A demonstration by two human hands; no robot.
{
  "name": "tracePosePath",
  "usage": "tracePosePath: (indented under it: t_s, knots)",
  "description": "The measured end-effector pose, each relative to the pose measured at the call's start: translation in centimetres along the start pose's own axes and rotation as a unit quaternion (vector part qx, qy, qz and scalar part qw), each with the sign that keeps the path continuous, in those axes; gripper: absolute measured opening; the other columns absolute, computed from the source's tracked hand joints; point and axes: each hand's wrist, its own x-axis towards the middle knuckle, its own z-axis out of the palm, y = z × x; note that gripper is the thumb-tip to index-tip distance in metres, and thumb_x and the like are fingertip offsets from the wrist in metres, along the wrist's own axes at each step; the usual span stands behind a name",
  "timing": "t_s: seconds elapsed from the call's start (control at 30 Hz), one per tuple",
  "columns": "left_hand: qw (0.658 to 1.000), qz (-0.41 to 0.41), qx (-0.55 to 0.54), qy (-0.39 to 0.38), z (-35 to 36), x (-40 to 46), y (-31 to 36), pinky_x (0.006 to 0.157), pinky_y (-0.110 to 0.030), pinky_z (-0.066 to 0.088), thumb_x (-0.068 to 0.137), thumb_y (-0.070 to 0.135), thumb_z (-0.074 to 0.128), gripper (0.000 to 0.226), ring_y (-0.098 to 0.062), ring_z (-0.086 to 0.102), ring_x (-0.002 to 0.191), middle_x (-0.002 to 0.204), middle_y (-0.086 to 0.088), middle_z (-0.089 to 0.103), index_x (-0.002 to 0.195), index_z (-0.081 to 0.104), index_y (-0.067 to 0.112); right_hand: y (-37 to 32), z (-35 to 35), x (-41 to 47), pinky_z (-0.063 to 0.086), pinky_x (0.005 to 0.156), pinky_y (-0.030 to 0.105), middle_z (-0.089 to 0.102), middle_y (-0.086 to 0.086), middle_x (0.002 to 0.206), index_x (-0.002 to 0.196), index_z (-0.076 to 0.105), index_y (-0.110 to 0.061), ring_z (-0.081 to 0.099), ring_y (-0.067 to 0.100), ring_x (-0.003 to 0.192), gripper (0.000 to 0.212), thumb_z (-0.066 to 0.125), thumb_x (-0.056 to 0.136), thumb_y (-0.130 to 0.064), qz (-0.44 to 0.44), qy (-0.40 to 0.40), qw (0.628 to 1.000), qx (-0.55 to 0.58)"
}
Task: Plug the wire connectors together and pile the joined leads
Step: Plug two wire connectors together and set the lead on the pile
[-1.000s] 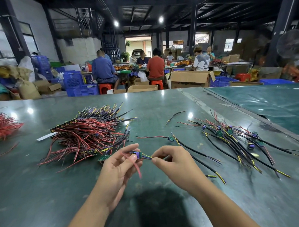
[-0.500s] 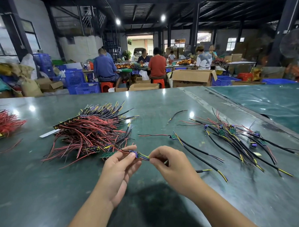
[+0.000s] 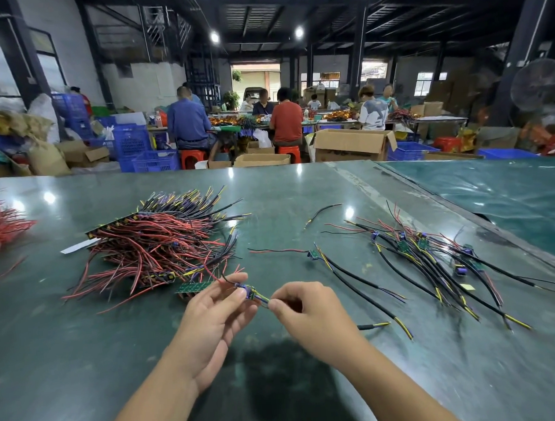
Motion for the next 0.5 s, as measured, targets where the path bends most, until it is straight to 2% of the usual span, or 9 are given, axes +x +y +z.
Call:
tracePosePath:
  t_s: [0.07, 0.17, 0.27, 0.37, 0.5]
  knots:
    - [1.000, -0.016, -0.013, -0.003, 0.1, 0.0, -0.2, 0.059, -0.024, 0.057, 0.089, -0.005, 0.051, 0.018, -0.014, 0.067, 0.065, 0.076, -0.009, 0.065, 0.099, 0.064, 0.002, 0.3, 0.1, 0.0, 0.039, 0.059, 0.028, 0.052, -0.021, 0.050, 0.075, 0.062, -0.029, 0.044, 0.005, 0.055, 0.015, 0.059, 0.088, -0.035, -0.004, 0.018, 1.000, -0.020]
    - [1.000, -0.022, -0.012, -0.019, 0.3, 0.0, -0.5, 0.061, -0.024, 0.057, 0.079, 0.004, 0.060, 0.020, -0.017, 0.069, 0.069, 0.079, -0.012, 0.068, 0.099, 0.062, 0.007, 0.6, 0.6, -0.1, 0.036, 0.058, 0.029, 0.047, -0.011, 0.052, 0.079, 0.061, -0.026, 0.040, 0.010, 0.058, 0.015, 0.058, 0.088, -0.038, -0.023, 0.050, 0.997, -0.047]
    - [1.000, 0.000, 0.020, 0.011, 0.4, 0.0, -0.7, 0.057, -0.019, 0.055, 0.082, -0.004, 0.060, 0.019, -0.013, 0.067, 0.062, 0.073, -0.012, 0.068, 0.098, 0.060, 0.007, 0.3, 0.9, -0.1, 0.041, 0.063, 0.031, 0.049, -0.009, 0.061, 0.085, 0.062, -0.024, 0.045, 0.014, 0.065, 0.016, 0.056, 0.091, -0.038, -0.036, 0.036, 0.997, -0.049]
    - [0.999, 0.017, 0.025, 0.038, 0.4, 0.1, -0.4, 0.054, -0.017, 0.054, 0.085, -0.008, 0.057, 0.019, -0.009, 0.064, 0.057, 0.070, -0.009, 0.066, 0.096, 0.060, 0.007, -0.1, 1.0, -0.3, 0.048, 0.068, 0.033, 0.060, -0.006, 0.074, 0.090, 0.063, -0.023, 0.056, 0.015, 0.073, 0.020, 0.054, 0.091, -0.041, -0.046, 0.025, 0.998, -0.035]
    - [0.999, 0.012, 0.007, 0.037, 0.1, 0.2, 0.1, 0.055, -0.019, 0.055, 0.076, -0.001, 0.063, 0.018, -0.010, 0.066, 0.061, 0.076, -0.009, 0.068, 0.092, 0.062, 0.008, 0.0, 1.0, -0.5, 0.042, 0.065, 0.034, 0.052, -0.001, 0.071, 0.086, 0.053, -0.018, 0.053, 0.026, 0.077, 0.031, 0.044, 0.095, -0.047, -0.046, 0.027, 0.993, -0.110]
